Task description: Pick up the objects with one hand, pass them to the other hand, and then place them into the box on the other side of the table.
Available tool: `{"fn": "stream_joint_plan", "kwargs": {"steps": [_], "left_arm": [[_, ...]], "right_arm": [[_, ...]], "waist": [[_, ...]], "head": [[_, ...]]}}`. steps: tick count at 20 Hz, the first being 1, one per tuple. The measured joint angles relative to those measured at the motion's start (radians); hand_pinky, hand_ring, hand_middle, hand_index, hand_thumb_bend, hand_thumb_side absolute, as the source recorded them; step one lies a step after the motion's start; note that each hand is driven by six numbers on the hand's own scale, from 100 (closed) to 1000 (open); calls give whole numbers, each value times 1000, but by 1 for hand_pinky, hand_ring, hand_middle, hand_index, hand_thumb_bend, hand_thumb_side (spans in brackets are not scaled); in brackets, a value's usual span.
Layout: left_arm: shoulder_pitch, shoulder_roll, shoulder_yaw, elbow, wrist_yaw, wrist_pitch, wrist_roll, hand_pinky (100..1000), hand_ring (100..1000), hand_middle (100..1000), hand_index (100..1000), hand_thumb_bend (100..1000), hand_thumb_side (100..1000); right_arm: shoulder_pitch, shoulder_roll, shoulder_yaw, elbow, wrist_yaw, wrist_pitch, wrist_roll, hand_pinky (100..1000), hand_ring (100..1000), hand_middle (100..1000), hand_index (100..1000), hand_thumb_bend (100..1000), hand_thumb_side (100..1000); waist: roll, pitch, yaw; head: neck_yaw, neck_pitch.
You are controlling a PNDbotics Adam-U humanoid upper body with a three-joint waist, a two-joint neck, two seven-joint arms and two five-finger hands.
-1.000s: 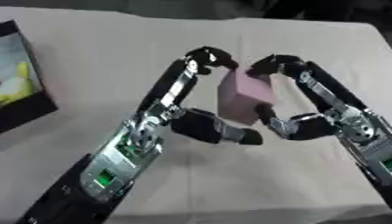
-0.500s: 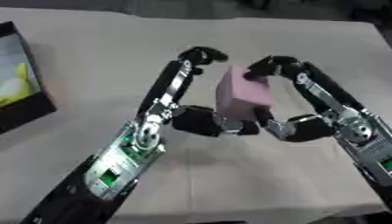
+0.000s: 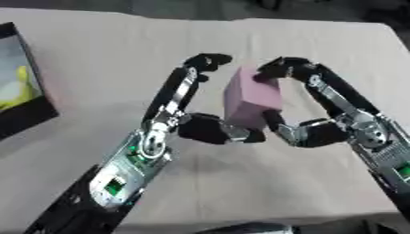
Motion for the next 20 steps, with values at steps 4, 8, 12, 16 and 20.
{"fn": "stream_joint_plan", "kwargs": {"steps": [4, 8, 12, 16, 20], "left_arm": [[0, 0, 0, 0, -5, -15, -31, 836, 809, 729, 788, 904, 151], [-1, 0, -1, -1, -2, -29, -65, 832, 788, 698, 774, 891, 143], [-1, 0, -7, -1, 10, -36, -93, 827, 775, 679, 763, 892, 152], [-1, 0, -7, -1, 27, -36, -101, 824, 770, 672, 759, 890, 173], [-2, -1, -7, -2, 46, -32, -100, 823, 768, 669, 758, 864, 194]], "right_arm": [[0, 0, 4, 0, 0, 0, 0, 791, 657, 316, 719, 100, 338], [0, 1, 5, 0, 0, 0, 2, 791, 657, 316, 718, 100, 336], [0, 4, 8, 0, 0, 1, 6, 791, 657, 315, 718, 100, 333], [0, 9, 11, 0, 1, 3, 10, 791, 657, 315, 718, 100, 329], [2, 10, 13, 0, 5, 0, 14, 791, 657, 314, 720, 100, 325]], "waist": [[-1, 0, 0], [-1, 0, 0], [-3, 0, -2], [-4, 0, -3], [-4, 0, -3]], "head": [[0, 0], [0, 0], [0, 0], [0, 0], [-1, 0]]}}
